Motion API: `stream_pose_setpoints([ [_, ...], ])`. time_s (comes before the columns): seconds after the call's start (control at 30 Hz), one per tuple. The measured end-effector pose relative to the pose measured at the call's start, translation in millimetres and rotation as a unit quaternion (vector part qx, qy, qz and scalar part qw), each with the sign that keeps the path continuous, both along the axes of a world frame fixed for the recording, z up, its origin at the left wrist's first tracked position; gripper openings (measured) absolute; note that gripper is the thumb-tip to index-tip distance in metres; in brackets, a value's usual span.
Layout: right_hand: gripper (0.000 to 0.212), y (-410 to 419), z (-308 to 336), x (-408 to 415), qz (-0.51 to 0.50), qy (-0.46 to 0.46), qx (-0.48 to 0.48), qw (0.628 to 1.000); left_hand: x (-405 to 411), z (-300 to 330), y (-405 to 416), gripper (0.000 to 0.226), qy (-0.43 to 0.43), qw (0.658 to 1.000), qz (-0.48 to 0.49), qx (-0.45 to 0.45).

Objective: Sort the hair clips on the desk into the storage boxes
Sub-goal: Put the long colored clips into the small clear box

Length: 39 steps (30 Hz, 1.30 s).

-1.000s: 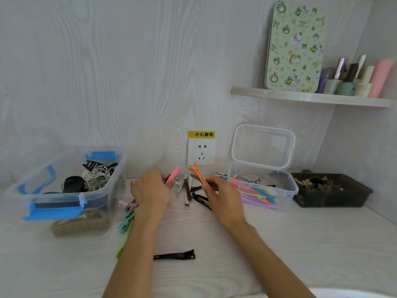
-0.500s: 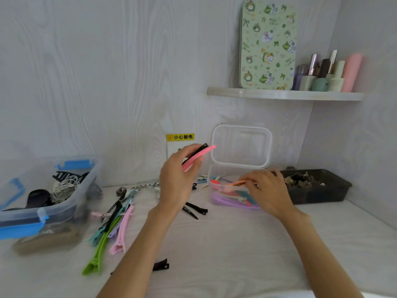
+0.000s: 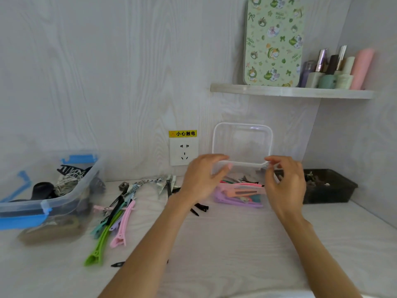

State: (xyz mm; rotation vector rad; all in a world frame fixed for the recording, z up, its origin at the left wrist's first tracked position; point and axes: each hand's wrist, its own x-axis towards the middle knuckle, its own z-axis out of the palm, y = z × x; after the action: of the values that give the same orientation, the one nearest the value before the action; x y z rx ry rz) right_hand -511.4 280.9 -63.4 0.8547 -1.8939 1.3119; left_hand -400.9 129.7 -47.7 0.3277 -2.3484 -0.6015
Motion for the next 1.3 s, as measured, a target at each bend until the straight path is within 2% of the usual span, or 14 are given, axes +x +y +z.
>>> stream_pose_setpoints([
  [0.1,0.012,-15.0,-1.0,29.8,0.117,0.016,0.101,0.988,45.4,-18.4,-31.6,0.026,-0.031,0.983,0.179,0.009],
  [0.17,0.008,-35.2,-5.9,55.8,0.159,0.058,0.217,0.961,67.8,-33.4,-42.8,0.028,-0.121,0.97,0.21,0.012],
  [0.23,0.014,-54.6,-9.8,76.2,0.123,0.109,0.253,0.953,77.3,-40.5,-45.5,0.029,-0.181,0.963,0.198,0.006],
  [0.33,0.015,-65.9,-7.4,98.8,0.101,0.114,0.226,0.962,82.8,-36.8,-46.9,0.025,-0.152,0.963,0.223,0.029],
  [0.47,0.043,-74.4,-32.0,97.7,0.125,0.028,0.419,0.899,88.3,-33.8,-50.1,0.019,-0.111,0.945,0.299,0.067],
  [0.53,0.046,-75.8,-40.0,93.8,0.129,0.004,0.462,0.878,92.2,-30.0,-51.6,0.034,-0.097,0.935,0.333,0.076],
  [0.6,0.039,-76.7,-39.3,92.9,0.144,0.012,0.433,0.89,94.5,-26.6,-52.5,0.045,-0.12,0.923,0.358,0.079],
  [0.73,0.024,-77.7,-34.0,98.3,0.18,0.02,0.388,0.904,93.4,-26.2,-52.0,0.042,-0.196,0.902,0.371,0.098],
  [0.93,0.025,-74.9,-36.2,99.7,0.148,0.061,0.425,0.891,89.7,-22.9,-53.8,0.024,-0.196,0.906,0.351,0.13],
  [1.0,0.024,-68.2,-33.0,97.5,0.131,0.084,0.418,0.895,90.7,-22.8,-53.4,0.028,-0.194,0.907,0.355,0.121],
  [1.1,0.017,-58.4,-17.2,85.3,0.098,0.108,0.284,0.948,91.1,-23.9,-51.7,0.036,-0.211,0.903,0.364,0.081],
  [1.17,0.009,-50.6,-3.6,69.3,0.045,0.115,0.172,0.977,89.7,-24.9,-51.5,0.024,-0.217,0.9,0.376,0.033],
  [1.2,0.007,-45.4,2.4,59.8,0.013,0.115,0.158,0.981,88.8,-25.9,-51.5,0.022,-0.214,0.9,0.38,0.012],
  [1.3,0.011,-34.0,6.9,24.3,-0.059,0.053,0.25,0.965,88.7,-28.9,-53.0,0.024,-0.2,0.906,0.373,-0.003],
])
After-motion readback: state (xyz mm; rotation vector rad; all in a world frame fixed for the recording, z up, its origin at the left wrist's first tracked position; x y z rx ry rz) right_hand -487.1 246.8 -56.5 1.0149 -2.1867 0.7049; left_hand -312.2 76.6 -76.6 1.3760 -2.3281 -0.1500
